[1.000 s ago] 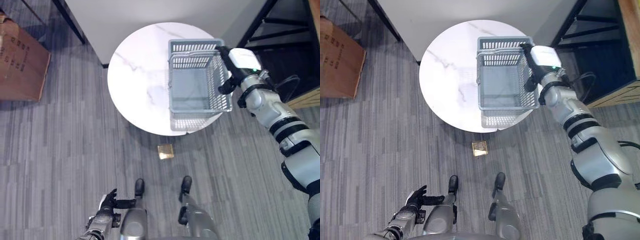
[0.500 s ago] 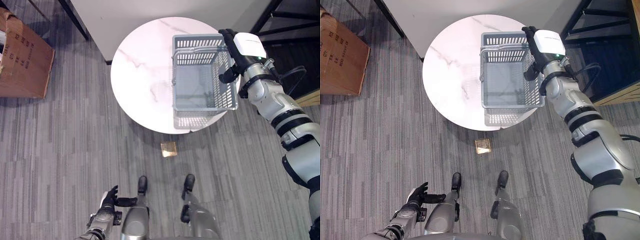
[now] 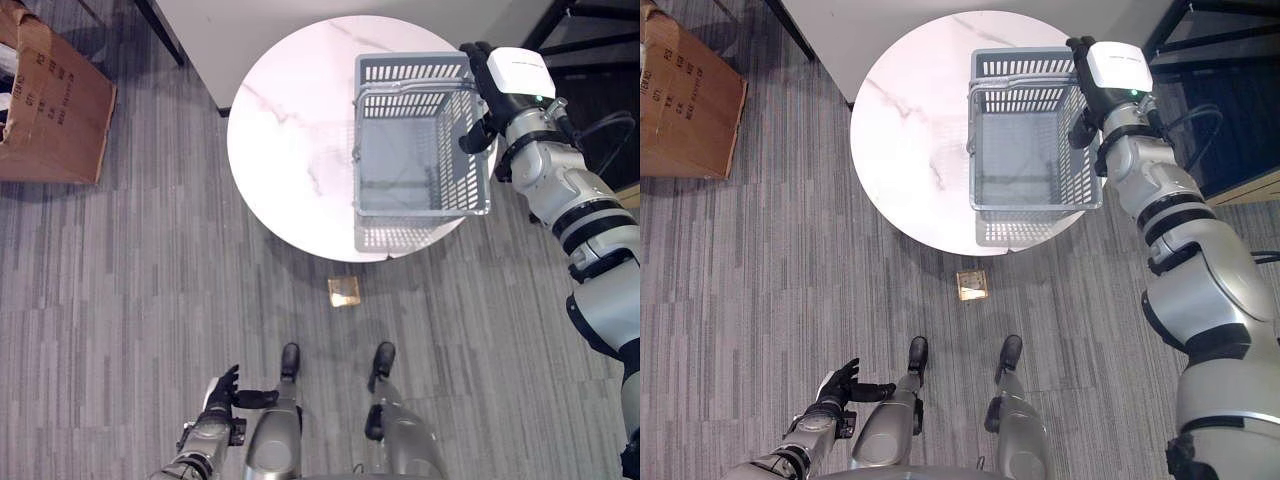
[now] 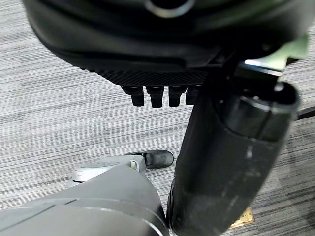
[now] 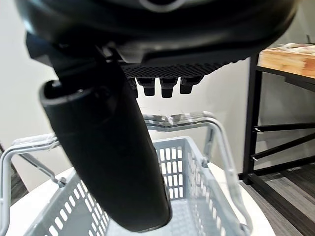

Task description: Get the vegetables into the basket

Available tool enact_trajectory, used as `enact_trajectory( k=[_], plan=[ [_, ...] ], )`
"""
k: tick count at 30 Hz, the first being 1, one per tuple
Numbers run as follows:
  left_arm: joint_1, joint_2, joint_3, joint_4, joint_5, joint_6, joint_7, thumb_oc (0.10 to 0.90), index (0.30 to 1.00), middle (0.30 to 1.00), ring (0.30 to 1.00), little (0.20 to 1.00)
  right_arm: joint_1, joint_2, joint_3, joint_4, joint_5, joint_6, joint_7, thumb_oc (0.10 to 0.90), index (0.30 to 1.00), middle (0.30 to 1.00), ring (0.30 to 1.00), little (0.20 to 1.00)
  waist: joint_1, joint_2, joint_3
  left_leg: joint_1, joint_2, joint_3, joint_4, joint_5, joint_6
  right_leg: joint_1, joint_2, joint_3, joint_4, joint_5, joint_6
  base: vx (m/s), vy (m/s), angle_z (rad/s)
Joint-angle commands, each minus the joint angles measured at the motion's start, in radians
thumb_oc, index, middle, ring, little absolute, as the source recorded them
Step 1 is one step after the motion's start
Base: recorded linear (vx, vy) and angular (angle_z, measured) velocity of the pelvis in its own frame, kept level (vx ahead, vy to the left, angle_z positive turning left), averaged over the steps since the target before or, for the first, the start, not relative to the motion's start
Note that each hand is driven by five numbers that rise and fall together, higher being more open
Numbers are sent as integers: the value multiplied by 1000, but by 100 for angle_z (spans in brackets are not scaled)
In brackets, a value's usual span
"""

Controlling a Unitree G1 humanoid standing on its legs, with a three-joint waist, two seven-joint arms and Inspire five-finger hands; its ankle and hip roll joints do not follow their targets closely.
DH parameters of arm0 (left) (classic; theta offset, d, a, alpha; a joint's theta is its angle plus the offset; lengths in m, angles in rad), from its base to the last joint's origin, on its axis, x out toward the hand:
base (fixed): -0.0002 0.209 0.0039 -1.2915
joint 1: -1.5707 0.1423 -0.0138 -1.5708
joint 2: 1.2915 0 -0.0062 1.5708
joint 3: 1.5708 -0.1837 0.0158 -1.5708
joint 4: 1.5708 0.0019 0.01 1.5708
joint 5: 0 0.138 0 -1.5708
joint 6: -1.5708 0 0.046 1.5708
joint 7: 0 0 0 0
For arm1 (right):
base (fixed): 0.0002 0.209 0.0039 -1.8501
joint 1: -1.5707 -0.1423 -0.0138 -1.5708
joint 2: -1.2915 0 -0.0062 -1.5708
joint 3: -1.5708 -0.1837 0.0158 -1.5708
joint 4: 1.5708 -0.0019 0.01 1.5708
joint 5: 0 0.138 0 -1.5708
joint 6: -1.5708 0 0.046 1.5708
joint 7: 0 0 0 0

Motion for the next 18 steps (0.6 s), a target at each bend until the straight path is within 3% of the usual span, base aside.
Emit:
enact_trajectory(
  k=[1,5,6,8,18],
  plan=[
    [35,78,-82,68,-16,22,20,900,1000,1000,1000,1000,-206,-20,38,51,26,-16,-84,900,1000,1000,1000,1000,6,-61,-12,-26,15,36,-26,68,-40,42,-70,50,-1,-15,119,1,-7,9],
    [28,72,-90,62,-23,20,20,900,1000,1000,1000,1000,-197,-3,37,109,28,-9,-77,900,1000,1000,1000,1000,9,-56,-6,-44,9,25,-26,72,-42,32,-73,48,-1,-13,120,-2,-4,5],
    [24,72,-93,61,-23,20,21,900,1000,1000,1000,1000,-197,5,37,128,25,-7,-74,771,819,819,819,819,10,-54,-3,-46,8,24,-26,72,-41,31,-73,47,-1,-13,120,0,0,0],
    [23,69,-98,58,-26,19,20,900,1000,1000,1000,1000,-192,11,39,156,16,-3,-72,400,300,300,300,300,13,-50,0,-49,4,21,-26,72,-40,30,-74,47,-1,-14,121,0,0,0],
    [37,64,-86,56,-15,19,5,900,1000,1000,1000,1000,-130,-47,71,186,-61,-2,-23,400,300,300,300,300,6,-35,11,-56,-11,23,-26,71,-38,16,-86,54,-1,-3,124,-10,15,3]
  ],
)
